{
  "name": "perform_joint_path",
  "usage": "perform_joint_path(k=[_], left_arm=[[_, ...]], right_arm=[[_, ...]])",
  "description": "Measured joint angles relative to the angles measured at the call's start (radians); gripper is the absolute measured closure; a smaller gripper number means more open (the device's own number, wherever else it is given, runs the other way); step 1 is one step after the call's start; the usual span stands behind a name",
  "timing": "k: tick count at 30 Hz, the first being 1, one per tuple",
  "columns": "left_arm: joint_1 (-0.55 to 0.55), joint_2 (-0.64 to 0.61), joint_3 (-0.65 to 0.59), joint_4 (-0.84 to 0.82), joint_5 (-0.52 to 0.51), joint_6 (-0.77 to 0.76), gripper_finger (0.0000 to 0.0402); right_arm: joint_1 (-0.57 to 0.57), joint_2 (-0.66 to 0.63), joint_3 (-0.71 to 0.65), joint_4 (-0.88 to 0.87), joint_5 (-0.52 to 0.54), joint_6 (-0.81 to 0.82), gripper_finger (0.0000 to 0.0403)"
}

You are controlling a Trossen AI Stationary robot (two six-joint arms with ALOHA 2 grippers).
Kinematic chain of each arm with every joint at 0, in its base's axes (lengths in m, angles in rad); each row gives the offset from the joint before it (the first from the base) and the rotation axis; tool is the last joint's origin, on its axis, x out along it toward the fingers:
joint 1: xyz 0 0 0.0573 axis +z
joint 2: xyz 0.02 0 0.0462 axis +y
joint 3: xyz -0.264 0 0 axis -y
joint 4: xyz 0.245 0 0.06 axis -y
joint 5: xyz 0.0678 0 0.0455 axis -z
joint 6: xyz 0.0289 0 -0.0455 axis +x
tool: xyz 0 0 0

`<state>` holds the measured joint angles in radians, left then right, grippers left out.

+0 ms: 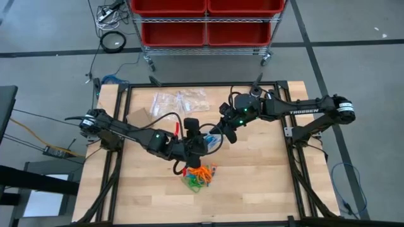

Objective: Sort rubber bands
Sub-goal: Put the blue rubber band into the transparent zip bag

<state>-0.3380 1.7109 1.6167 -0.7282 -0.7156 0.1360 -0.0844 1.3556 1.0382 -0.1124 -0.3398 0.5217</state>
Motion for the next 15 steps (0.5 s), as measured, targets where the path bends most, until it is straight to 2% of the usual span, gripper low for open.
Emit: perform_joint_path(k=[7,15], left_arm=[[-0.038,-0.028,0.023,0.047,-0.014,-0.017,0.0255],[-0.075,-0.051,-0.039,-0.039,0.052,-0.178,0.0255]], right_arm=[[-0.045,0.000,0.000,-0.136,0.083,-0.007,0.0403],[-0.076,-0.073,0.000,-0.154,0.181,-0.042,0.0403]])
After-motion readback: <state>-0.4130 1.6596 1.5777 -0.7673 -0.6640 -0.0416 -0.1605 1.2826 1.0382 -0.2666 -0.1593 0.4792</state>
